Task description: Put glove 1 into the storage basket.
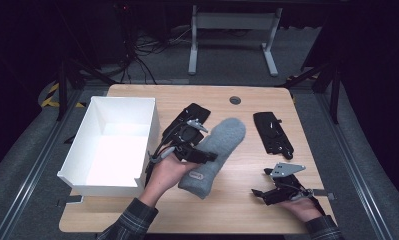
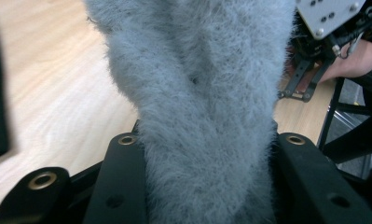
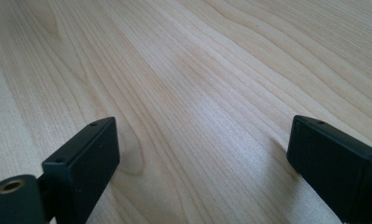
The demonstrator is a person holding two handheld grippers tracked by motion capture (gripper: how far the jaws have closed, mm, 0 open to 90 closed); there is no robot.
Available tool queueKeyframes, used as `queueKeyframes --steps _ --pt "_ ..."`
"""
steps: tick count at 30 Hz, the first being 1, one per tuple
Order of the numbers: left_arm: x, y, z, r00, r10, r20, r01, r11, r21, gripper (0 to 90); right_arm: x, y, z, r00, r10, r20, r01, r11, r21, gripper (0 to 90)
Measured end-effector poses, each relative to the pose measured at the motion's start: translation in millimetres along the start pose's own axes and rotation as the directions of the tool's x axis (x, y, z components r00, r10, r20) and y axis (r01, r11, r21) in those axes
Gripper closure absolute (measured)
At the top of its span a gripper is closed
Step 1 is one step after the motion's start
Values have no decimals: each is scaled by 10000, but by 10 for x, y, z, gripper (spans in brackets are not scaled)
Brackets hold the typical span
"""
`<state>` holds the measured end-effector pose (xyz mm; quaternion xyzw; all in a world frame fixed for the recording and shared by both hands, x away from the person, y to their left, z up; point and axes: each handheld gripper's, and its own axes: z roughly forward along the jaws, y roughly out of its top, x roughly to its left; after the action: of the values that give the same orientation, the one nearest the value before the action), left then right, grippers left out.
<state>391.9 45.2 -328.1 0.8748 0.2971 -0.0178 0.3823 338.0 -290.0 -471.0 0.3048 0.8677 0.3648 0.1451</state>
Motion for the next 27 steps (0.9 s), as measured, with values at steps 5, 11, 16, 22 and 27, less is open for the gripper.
queueKeyframes --steps 5,11,16,22,27 --pt "71 36 -199 9998 -145 -115 142 9997 -201 615 2 0 -1 10000 4 8 -4 10000 13 91" --pt "164 36 -433 9988 -335 -361 319 9986 -428 616 5 1 1 10000 -5 -1 5 10000 15 87" --pt "269 18 -659 9957 -547 -747 500 9967 -639 616 5 1 1 10000 0 -4 0 10000 18 86" --pt "361 -1 -906 9907 -727 -1150 632 9944 -845 616 5 1 1 10000 -3 -3 3 10000 19 86" --pt "437 -38 -1107 9854 -913 -1437 755 9909 -1116 616 6 1 1 10000 7 -5 -7 10000 23 86"
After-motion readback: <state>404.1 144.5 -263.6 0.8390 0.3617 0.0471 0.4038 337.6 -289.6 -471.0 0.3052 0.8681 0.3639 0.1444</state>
